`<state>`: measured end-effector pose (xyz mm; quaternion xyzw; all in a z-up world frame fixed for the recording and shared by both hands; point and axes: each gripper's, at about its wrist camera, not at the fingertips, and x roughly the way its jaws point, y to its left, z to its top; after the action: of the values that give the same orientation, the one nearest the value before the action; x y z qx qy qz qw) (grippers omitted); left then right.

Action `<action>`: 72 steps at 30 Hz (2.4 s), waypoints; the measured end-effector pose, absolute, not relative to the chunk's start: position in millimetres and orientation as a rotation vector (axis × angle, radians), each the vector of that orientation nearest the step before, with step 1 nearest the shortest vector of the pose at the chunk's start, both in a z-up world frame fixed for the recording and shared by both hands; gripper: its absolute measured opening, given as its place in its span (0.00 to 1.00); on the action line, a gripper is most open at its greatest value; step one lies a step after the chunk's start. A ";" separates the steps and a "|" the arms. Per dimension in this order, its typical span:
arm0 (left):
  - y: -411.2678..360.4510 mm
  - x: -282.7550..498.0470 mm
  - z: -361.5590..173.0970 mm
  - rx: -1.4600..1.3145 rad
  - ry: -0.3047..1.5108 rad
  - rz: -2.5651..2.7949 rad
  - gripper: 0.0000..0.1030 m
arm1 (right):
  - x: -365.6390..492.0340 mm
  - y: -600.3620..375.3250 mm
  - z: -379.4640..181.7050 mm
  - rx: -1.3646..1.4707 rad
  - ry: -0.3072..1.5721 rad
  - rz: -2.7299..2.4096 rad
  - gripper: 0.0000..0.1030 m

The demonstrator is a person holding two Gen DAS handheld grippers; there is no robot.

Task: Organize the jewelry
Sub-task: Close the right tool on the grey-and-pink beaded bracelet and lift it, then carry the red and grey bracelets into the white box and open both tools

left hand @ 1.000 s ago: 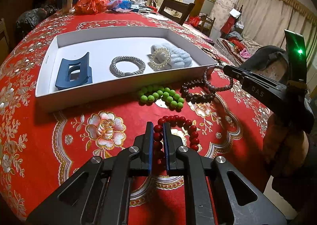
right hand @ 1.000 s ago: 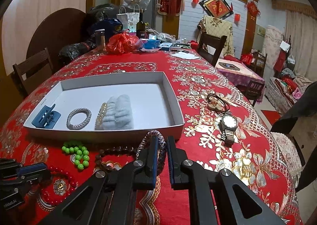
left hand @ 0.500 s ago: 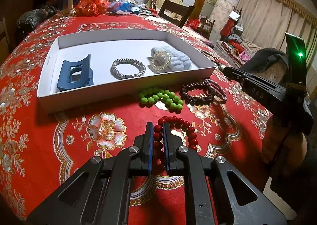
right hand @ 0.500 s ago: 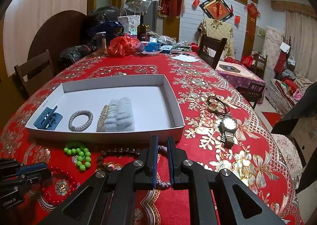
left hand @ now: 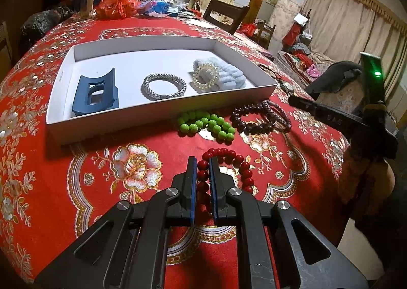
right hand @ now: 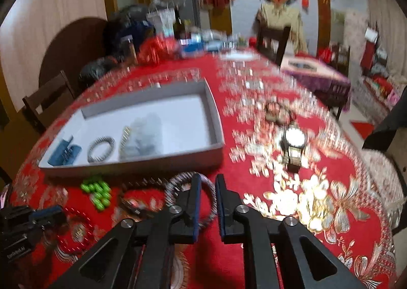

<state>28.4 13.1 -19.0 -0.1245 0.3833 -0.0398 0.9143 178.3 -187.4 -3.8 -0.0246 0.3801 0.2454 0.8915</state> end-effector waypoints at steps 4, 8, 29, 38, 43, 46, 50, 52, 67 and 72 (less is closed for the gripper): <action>12.9 29.0 -19.8 -0.255 0.792 -0.080 0.08 | 189.8 -192.5 -12.8 -0.022 0.855 0.529 0.23; 13.0 29.1 -20.2 -0.255 0.792 -0.080 0.08 | 198.8 -182.4 -20.6 -0.090 0.903 0.552 0.24; 13.0 18.0 -11.3 -0.261 0.710 -0.107 0.08 | 141.3 -189.9 0.6 -0.117 0.734 0.598 0.06; 18.8 22.2 16.6 -0.305 0.660 -0.128 0.08 | 139.3 -185.3 18.5 -0.074 0.713 0.622 0.06; 26.2 29.6 35.3 -0.313 0.631 -0.122 0.08 | 148.7 -172.5 22.9 -0.070 0.710 0.623 0.06; 29.1 37.3 43.9 -0.304 0.619 -0.111 0.08 | 154.6 -162.0 27.8 -0.068 0.697 0.634 0.06; 31.3 50.7 57.4 -0.295 0.598 -0.104 0.08 | 162.7 -148.8 31.6 -0.064 0.692 0.650 0.06; 33.1 60.7 65.6 -0.284 0.584 -0.096 0.08 | 168.9 -141.9 33.6 -0.057 0.692 0.654 0.06; 65.7 132.9 23.7 -0.271 0.694 0.084 0.08 | 215.4 -79.5 16.1 -0.039 0.800 0.712 0.06; 72.1 130.2 17.2 -0.260 0.706 0.118 0.08 | 223.2 -67.5 6.0 -0.061 0.827 0.705 0.06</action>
<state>130.2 72.1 17.2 -0.1270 0.3445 0.0578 0.9284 223.2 -67.5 6.0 -0.0290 0.3932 0.3355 0.8556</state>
